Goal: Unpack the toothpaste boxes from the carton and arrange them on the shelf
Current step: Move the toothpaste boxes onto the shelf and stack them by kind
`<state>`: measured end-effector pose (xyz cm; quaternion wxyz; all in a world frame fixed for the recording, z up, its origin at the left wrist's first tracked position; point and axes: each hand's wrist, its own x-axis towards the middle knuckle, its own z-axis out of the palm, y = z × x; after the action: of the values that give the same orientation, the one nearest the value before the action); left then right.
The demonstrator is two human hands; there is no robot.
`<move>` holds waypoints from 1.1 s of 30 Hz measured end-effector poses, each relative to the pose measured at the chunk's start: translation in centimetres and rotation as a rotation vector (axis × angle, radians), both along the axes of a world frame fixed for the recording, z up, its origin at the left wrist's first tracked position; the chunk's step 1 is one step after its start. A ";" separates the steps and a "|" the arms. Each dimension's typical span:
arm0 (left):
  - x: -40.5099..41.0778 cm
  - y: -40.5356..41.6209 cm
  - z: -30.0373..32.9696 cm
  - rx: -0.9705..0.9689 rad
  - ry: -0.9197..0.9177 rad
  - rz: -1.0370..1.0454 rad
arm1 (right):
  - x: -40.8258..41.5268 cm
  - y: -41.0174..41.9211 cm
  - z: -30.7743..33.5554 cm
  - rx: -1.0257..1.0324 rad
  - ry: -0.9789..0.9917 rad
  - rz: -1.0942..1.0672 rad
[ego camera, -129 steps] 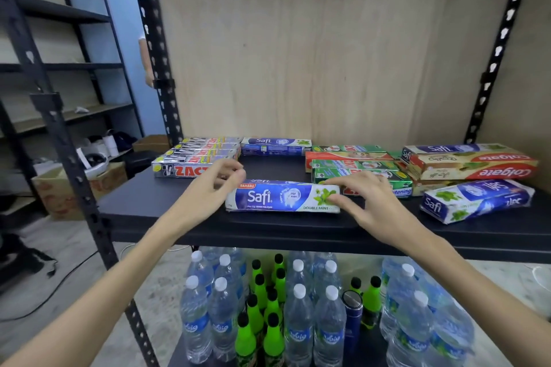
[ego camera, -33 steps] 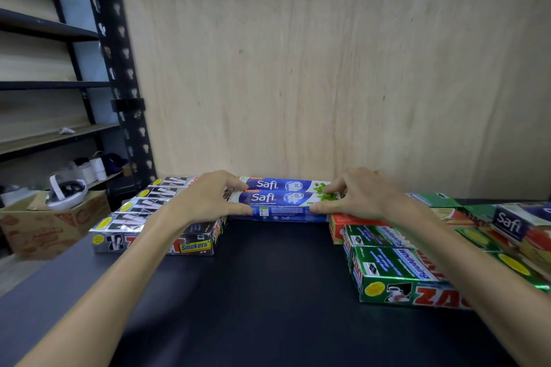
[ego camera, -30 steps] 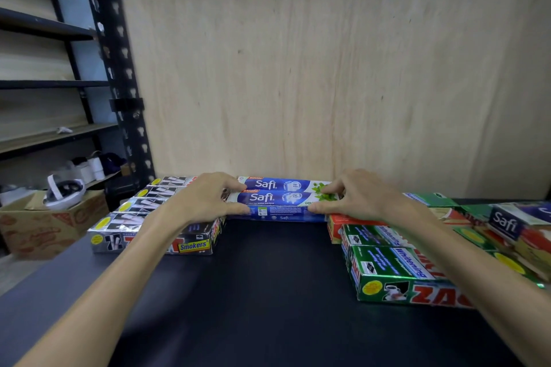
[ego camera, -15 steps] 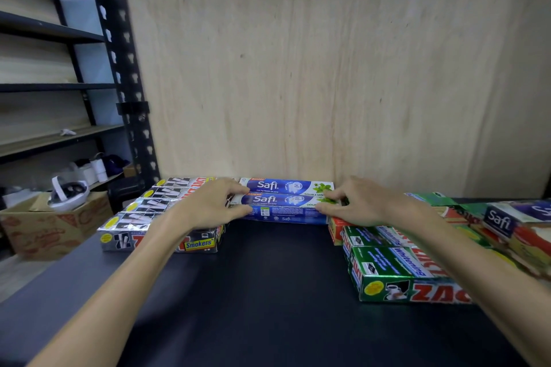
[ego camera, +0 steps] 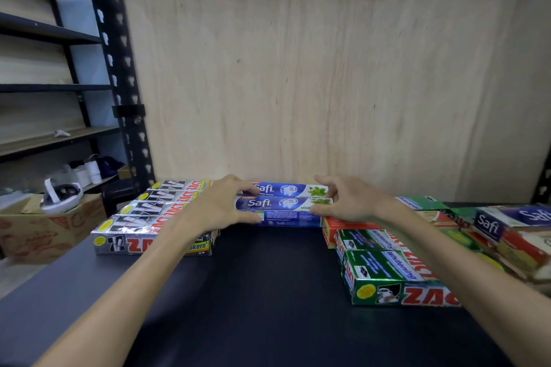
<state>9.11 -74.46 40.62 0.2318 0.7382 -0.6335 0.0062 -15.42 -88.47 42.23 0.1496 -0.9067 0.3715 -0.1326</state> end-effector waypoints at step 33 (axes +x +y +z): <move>-1.0 -1.4 -1.3 -0.015 -0.151 -0.103 | -0.4 -1.9 0.3 0.315 -0.309 -0.147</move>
<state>8.15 -75.87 39.29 0.1890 0.7002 -0.6863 0.0549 -15.87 -90.34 42.51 0.3342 -0.8116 0.4254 -0.2208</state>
